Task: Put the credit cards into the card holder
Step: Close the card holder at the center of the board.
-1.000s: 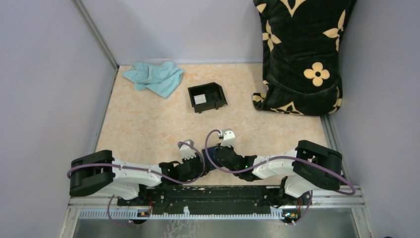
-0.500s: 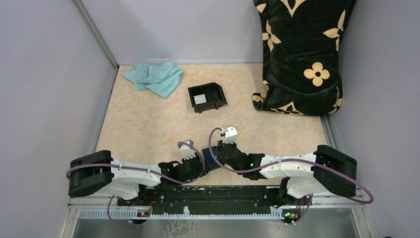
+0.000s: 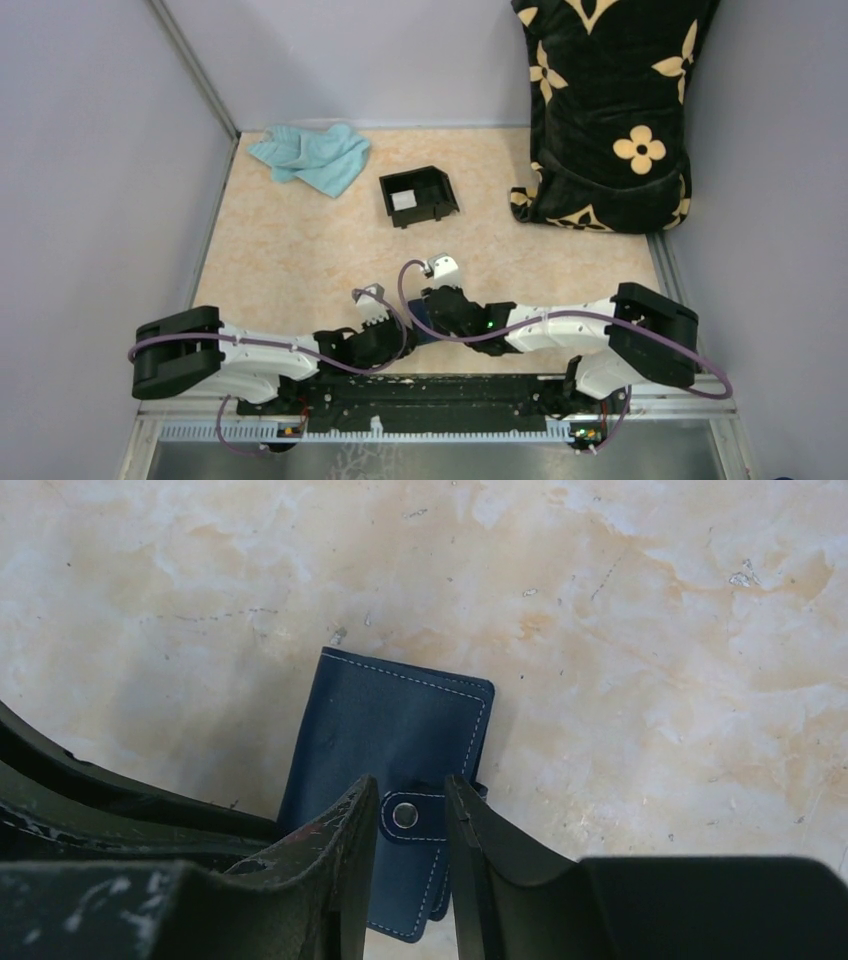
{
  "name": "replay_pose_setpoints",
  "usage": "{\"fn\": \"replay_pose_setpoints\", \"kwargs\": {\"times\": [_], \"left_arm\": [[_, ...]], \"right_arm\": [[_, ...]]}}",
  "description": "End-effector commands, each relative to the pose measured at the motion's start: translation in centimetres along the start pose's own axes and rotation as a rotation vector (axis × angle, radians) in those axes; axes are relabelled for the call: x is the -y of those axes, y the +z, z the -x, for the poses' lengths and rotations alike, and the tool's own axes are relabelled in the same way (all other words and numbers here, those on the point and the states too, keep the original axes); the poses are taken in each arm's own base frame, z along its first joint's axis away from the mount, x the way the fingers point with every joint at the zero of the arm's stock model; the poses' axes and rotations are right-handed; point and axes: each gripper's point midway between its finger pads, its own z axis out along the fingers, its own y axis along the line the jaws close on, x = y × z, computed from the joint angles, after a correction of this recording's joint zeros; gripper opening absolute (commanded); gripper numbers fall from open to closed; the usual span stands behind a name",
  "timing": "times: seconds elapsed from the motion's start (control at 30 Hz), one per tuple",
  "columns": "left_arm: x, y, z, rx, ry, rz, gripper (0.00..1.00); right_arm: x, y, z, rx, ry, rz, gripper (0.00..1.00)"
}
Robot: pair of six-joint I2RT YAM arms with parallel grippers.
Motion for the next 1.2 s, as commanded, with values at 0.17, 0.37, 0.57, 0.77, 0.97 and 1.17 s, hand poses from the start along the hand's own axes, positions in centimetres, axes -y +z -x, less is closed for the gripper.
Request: {"fn": "replay_pose_setpoints", "kwargs": {"times": [0.17,0.37,0.57,0.77,0.97,1.17], "left_arm": [[-4.1,-0.3,-1.2,-0.025,0.039,0.038,0.26],[-3.9,-0.1,-1.5,-0.032,0.032,0.006,0.26],[-3.6,-0.2,-1.5,-0.033,0.026,-0.026,0.26],[-3.8,-0.3,-1.5,-0.030,0.019,-0.038,0.26],[-3.9,-0.3,-1.6,-0.031,0.015,-0.039,0.26],[-4.1,-0.2,-1.9,-0.039,0.012,-0.038,0.26]], "right_arm": [[-1.8,0.1,0.7,-0.027,-0.071,-0.012,0.32],[-1.9,0.3,-0.1,-0.055,-0.120,-0.064,0.32],[-0.8,0.2,-0.4,-0.067,-0.147,-0.142,0.32],[-0.1,-0.2,-0.4,-0.065,-0.187,-0.208,0.32],[-0.2,-0.3,-0.3,-0.058,-0.199,-0.212,0.25],[-0.7,-0.2,0.0,-0.058,-0.208,-0.199,0.09]]}}
